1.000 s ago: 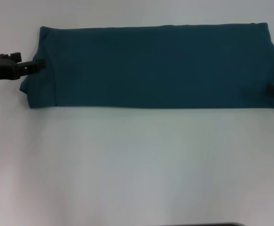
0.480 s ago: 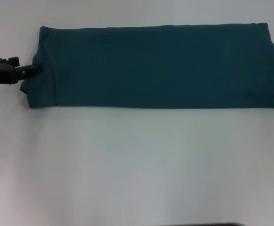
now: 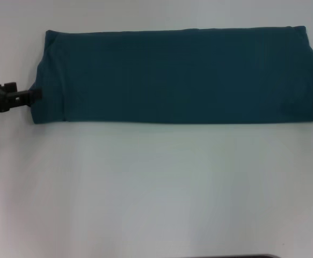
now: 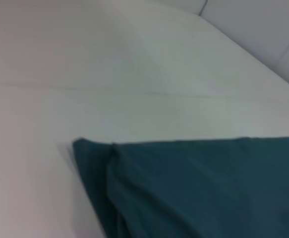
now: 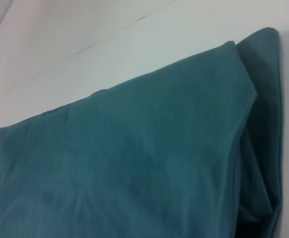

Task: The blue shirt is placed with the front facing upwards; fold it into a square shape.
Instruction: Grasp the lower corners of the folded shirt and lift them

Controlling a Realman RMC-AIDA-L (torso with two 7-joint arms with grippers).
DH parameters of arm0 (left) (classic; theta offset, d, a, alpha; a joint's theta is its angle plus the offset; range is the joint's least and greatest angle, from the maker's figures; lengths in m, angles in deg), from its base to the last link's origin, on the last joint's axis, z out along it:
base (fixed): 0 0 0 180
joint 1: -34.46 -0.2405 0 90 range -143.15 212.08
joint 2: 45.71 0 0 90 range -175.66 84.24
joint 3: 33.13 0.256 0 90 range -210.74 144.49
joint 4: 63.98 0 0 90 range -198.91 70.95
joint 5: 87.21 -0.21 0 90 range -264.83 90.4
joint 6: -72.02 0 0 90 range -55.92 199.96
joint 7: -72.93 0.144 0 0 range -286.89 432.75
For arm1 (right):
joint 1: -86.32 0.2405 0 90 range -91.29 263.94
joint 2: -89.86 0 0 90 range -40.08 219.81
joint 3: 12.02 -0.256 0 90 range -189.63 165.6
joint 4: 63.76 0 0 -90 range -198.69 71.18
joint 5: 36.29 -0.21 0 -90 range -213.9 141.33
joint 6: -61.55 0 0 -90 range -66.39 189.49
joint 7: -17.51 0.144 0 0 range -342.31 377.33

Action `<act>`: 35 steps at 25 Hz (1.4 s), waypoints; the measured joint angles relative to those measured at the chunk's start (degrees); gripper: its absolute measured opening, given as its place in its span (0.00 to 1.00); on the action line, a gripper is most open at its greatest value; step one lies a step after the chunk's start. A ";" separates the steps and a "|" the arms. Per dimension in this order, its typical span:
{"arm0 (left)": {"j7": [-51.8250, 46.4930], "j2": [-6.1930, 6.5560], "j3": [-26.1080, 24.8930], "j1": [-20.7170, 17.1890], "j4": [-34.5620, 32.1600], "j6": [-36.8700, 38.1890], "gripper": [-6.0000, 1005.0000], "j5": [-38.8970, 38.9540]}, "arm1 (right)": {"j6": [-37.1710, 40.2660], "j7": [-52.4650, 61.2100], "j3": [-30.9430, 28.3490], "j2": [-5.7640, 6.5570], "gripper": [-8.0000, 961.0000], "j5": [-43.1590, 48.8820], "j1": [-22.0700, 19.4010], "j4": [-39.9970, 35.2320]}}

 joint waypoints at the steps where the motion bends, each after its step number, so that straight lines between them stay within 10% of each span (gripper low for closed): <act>1: -0.18 0.25 -0.03 -0.08 -0.11 0.56 0.86 -0.01 | 0.00 0.00 0.00 0.00 0.02 0.00 0.05 -0.02; 35: 0.68 0.37 1.19 3.96 -4.89 1.42 0.86 -8.76 | 0.13 0.20 0.00 -0.03 0.02 0.04 0.45 -0.06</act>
